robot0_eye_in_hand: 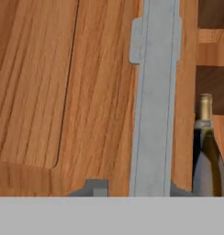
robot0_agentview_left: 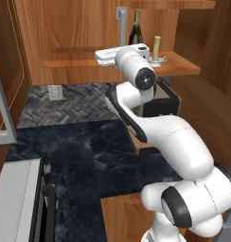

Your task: Get the candle and the wine from the cabinet and move them to the dining counter.

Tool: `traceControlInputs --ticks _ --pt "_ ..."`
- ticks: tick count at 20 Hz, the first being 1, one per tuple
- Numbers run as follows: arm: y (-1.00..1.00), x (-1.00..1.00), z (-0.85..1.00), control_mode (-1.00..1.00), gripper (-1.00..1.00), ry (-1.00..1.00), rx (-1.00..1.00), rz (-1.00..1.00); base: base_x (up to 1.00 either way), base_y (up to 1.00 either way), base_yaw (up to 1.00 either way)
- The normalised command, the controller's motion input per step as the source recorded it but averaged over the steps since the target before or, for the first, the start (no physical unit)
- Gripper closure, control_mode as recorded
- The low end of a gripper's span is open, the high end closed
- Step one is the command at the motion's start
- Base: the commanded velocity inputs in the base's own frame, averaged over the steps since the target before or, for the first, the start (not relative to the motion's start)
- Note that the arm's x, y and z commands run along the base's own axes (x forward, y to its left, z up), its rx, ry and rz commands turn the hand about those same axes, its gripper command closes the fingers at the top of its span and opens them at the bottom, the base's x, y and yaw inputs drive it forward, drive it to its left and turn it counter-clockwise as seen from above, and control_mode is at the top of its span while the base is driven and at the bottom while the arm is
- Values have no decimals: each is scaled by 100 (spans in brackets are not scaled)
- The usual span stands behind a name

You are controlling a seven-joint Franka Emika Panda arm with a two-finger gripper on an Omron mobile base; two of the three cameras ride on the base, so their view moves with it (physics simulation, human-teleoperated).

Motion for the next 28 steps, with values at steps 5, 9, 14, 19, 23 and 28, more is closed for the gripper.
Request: traceControlInputs --ticks 5,9,14,19,23,28 --pt "95 -65 -1 -100 100 0 -8 0 0 0 0" --pt "93 -61 0 -100 100 0 -6 0 0 0 0" --pt "81 -66 -1 -100 100 0 -4 1 0 0 0" --pt "69 -80 -8 -100 100 0 -1 1 0 0 0" --pt "76 -87 -7 -100 100 0 0 0 0 0 0" --pt "83 -84 -11 -100 -100 3 0 0 0 0 0"
